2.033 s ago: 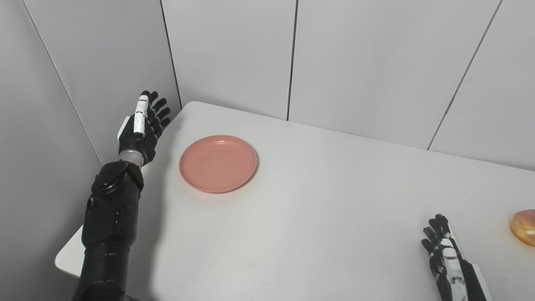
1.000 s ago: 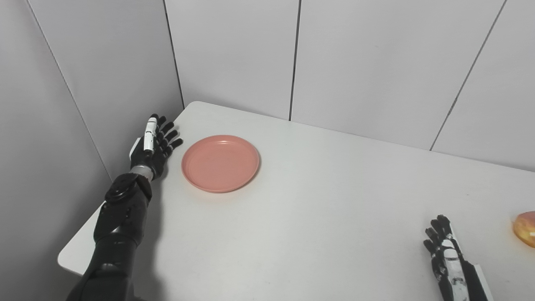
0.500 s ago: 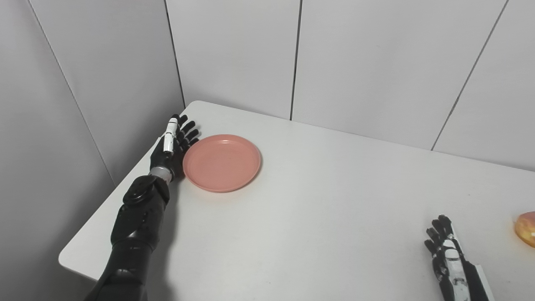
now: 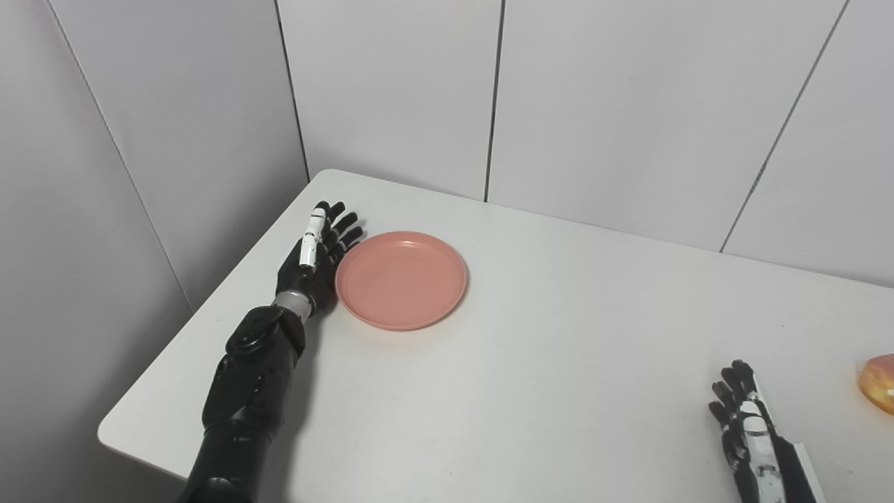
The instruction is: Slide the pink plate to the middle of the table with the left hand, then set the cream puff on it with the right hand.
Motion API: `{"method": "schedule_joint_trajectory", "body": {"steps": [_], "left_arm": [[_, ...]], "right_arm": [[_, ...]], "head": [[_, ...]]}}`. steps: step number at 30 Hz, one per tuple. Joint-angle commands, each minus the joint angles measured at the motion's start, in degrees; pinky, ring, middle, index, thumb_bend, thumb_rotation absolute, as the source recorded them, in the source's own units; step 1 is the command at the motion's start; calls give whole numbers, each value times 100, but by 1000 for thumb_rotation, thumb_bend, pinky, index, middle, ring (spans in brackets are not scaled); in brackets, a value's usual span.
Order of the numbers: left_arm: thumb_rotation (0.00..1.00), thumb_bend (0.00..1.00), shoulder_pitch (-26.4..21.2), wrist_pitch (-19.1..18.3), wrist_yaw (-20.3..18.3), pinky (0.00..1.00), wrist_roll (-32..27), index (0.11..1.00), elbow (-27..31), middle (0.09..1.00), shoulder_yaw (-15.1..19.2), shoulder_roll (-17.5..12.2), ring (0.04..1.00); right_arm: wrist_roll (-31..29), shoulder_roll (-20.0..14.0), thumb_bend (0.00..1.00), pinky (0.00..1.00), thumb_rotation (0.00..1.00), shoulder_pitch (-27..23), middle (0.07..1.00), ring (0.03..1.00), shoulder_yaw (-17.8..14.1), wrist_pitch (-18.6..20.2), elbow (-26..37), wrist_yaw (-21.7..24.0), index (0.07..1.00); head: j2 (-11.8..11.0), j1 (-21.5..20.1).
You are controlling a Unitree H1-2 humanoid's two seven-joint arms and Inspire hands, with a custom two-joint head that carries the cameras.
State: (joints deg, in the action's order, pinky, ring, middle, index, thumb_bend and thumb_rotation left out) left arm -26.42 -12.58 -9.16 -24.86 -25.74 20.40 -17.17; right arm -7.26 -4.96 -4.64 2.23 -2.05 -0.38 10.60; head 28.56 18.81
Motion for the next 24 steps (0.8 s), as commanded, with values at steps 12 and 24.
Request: {"method": "schedule_joint_trajectory", "body": {"steps": [12,24], "left_arm": [[1000,344,-8,-154,-114,918,20,896,-57,908,-415,309,902],[1000,366,-39,-114,-275,899,143,872,-152,881,-798,528,875]], "right_arm": [[63,26,137,1000,1000,113,1000,1000,47,180,-78,-40,1000],[149,117,144,1000,1000,143,998,993,63,180,13,-141,1000]], "head": [[75,-113],[218,-380]]}}
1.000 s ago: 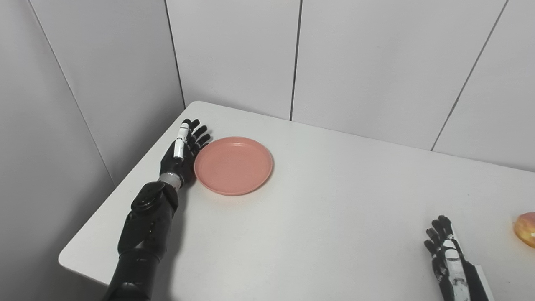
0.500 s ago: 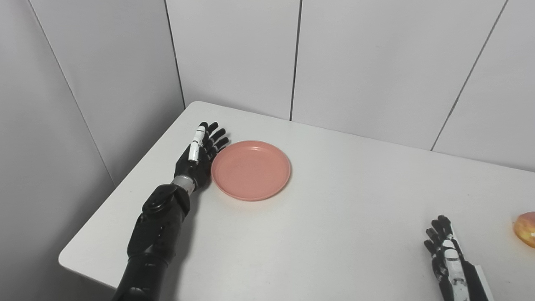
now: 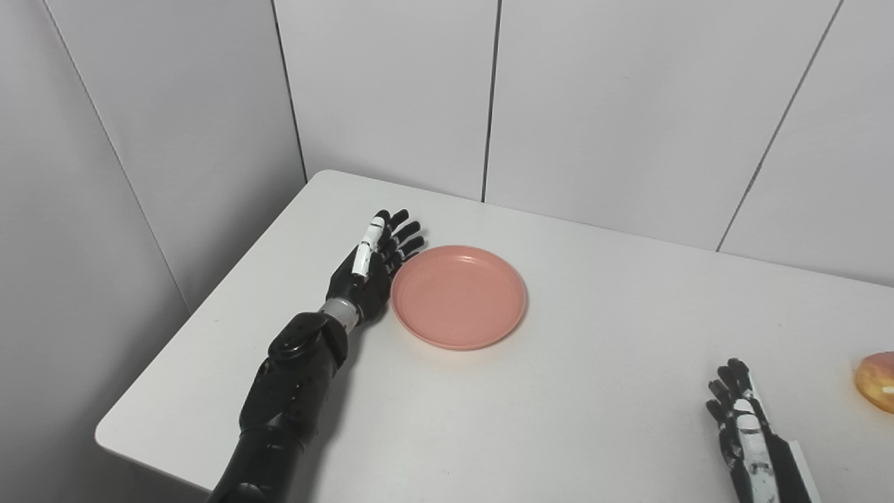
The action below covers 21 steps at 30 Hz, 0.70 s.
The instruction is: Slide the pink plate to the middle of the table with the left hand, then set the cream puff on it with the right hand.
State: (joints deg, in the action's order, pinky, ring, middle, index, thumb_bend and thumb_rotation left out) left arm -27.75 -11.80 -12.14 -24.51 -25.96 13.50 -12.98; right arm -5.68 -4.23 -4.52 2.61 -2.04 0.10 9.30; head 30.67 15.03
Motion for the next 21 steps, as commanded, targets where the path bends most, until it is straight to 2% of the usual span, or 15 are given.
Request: {"method": "schedule_joint_trajectory", "body": {"steps": [1,12,18,21], "left_arm": [[1000,370,98,-205,18,889,133,866,-121,877,-153,127,869],[1000,380,247,-486,-34,852,180,855,273,865,-495,358,856],[1000,385,304,-602,10,847,204,852,448,859,-639,523,850],[1000,379,333,-670,1,854,180,856,546,864,-666,573,855]], "right_arm": [[-22,51,154,1000,1000,136,997,992,23,172,-29,-11,1000],[2,134,159,1000,1000,133,1000,996,61,262,38,-101,1000],[37,181,170,997,1000,90,999,989,60,164,-57,-160,1000],[45,223,170,988,1000,70,996,984,53,132,-103,-187,1000]], "head": [[9,-8],[119,-320],[140,-450],[158,-697]]}}
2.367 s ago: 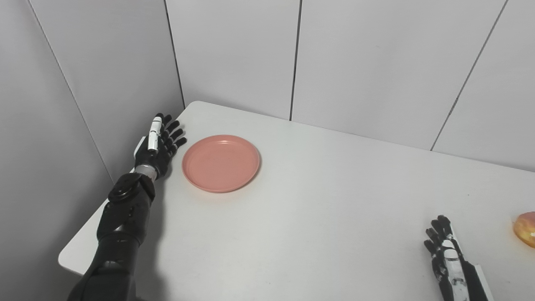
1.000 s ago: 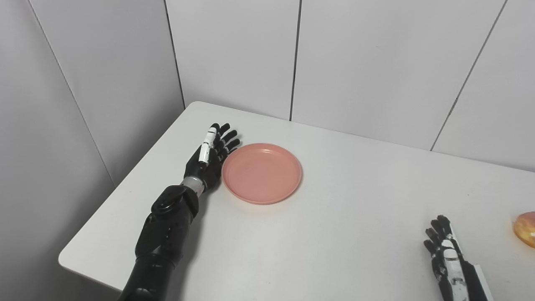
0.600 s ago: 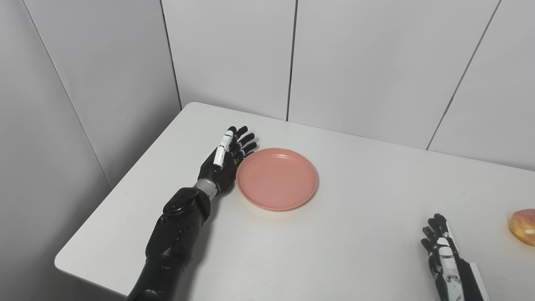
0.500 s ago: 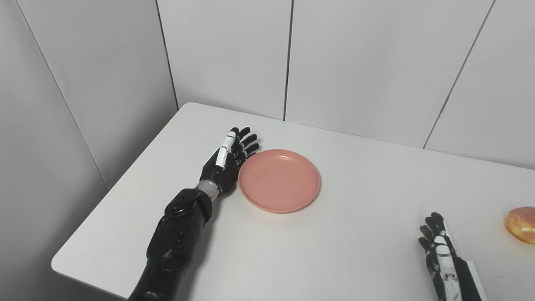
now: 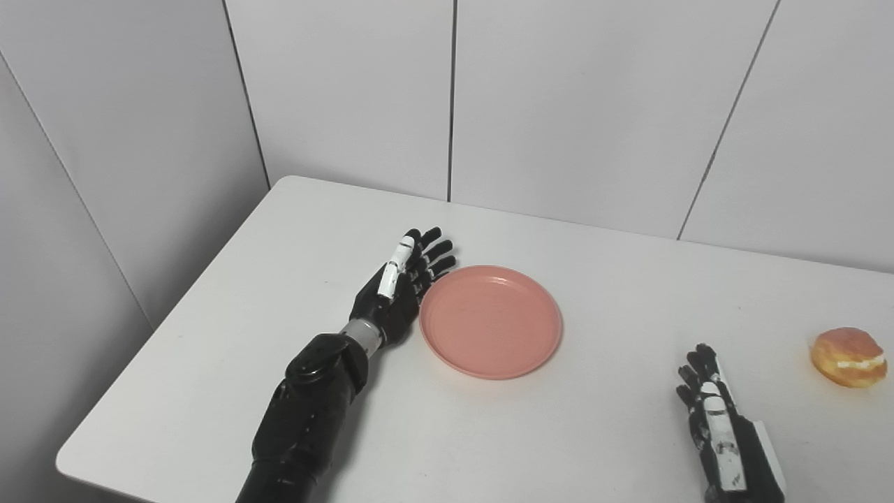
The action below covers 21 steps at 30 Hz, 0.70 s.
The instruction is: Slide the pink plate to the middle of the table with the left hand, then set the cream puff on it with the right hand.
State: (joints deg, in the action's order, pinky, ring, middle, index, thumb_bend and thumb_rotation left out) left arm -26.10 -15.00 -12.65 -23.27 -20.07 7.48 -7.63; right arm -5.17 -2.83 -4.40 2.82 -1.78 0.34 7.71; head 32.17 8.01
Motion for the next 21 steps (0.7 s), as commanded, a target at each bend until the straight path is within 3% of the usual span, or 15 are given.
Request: {"method": "schedule_joint_trajectory", "body": {"steps": [1,6,21], "left_arm": [[1000,377,175,-369,41,864,49,862,-20,869,-68,53,860],[1000,388,292,-572,11,895,16,892,253,899,-177,181,889],[1000,379,705,-849,5,902,73,904,988,908,-589,433,901]], "right_arm": [[-10,95,173,986,1000,53,995,982,29,101,-141,-29,1000],[53,141,212,988,1000,25,998,983,65,145,-140,-66,1000],[376,339,217,962,1000,5,987,971,147,158,-100,-324,992]], "head": [[9,5],[94,-358],[244,-926]]}}
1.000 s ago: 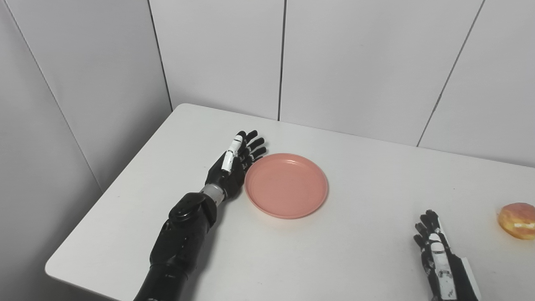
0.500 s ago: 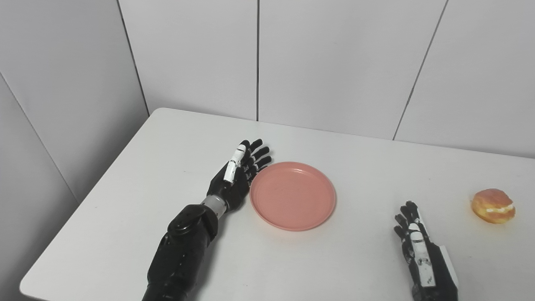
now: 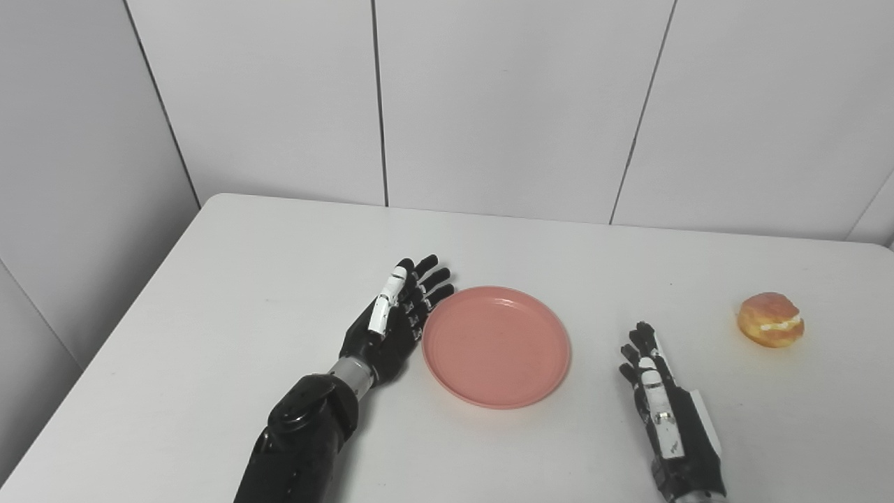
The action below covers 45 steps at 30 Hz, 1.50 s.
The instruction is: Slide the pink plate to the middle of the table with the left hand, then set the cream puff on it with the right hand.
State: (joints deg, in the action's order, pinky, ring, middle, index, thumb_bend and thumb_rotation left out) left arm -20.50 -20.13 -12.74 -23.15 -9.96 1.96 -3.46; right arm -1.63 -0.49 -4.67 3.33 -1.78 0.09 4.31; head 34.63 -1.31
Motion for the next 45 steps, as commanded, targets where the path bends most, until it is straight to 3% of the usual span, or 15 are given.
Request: {"method": "schedule_joint_trajectory", "body": {"steps": [1,16,27,33,45], "left_arm": [[1000,378,191,-359,20,903,43,904,13,907,-54,35,901],[1000,389,444,-489,-119,929,-106,920,188,926,-14,80,915],[1000,390,520,-226,36,932,-46,918,220,924,60,195,917],[1000,383,553,-11,65,939,91,926,186,929,92,208,921],[1000,387,601,495,-16,949,290,930,-53,935,140,90,929]], "right_arm": [[40,111,216,957,1000,29,985,969,107,133,-86,12,990],[148,170,229,953,1000,11,981,969,198,257,15,-83,982],[-20,145,262,957,1000,-12,980,966,68,196,-3,-106,986],[-28,132,251,961,1000,-103,983,965,-36,146,112,-195,988],[477,3,236,929,1000,-365,945,925,-121,126,398,-428,947]], "head": [[36,-68],[193,-310],[257,-614],[170,-948],[-89,-1213]]}}
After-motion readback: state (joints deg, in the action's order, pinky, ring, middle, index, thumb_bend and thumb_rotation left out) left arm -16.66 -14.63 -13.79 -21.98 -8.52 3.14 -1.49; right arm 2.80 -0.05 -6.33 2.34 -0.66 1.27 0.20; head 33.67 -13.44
